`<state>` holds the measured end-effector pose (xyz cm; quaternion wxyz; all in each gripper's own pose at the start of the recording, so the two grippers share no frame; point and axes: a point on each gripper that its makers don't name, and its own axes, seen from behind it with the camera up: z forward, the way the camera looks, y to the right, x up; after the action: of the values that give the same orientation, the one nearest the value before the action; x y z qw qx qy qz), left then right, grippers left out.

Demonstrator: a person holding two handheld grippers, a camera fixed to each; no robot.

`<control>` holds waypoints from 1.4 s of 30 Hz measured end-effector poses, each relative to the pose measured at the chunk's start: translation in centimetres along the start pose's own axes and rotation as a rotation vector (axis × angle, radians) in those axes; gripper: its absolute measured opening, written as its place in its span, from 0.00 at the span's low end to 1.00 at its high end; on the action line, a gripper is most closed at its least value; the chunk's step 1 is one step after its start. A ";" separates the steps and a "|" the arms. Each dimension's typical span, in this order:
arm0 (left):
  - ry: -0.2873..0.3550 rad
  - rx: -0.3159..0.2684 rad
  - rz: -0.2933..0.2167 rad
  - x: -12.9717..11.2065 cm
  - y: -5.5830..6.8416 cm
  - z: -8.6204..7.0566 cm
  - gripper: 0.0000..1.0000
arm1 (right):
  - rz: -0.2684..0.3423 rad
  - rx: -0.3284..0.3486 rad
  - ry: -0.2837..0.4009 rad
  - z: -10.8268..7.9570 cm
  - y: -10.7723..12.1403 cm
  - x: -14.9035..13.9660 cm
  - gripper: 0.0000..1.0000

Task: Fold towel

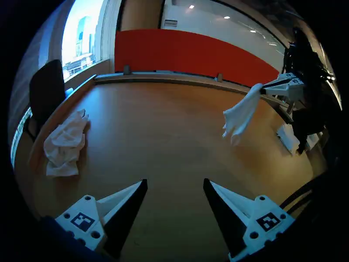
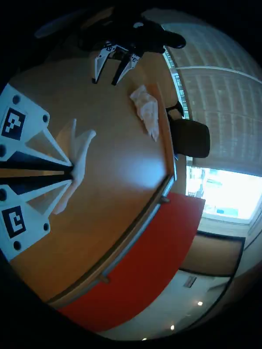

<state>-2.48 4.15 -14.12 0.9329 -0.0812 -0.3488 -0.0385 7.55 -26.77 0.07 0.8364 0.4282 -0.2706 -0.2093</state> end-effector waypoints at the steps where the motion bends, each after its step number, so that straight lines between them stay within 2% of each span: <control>1: -0.001 0.000 0.002 0.0 0.0 0.0 0.95 | 0.003 -0.001 0.002 -0.2 0.1 0.0 0.05; 15: 0.000 -0.003 0.014 0.4 0.3 0.0 0.95 | 0.034 -0.047 0.007 -3.6 3.1 -1.3 0.05; 28: -0.006 -0.006 0.029 0.5 1.1 0.2 0.95 | 0.060 -0.116 -0.013 -7.8 7.8 -4.1 0.05; 42: -0.018 0.010 0.039 0.8 1.7 0.3 0.95 | 0.100 -0.178 -0.026 -11.4 12.8 -7.5 0.05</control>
<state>-1.84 5.82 -13.54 0.9308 -0.0836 -0.3555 -0.0178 10.54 -8.48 3.10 0.8770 0.3355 -0.2828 -0.1960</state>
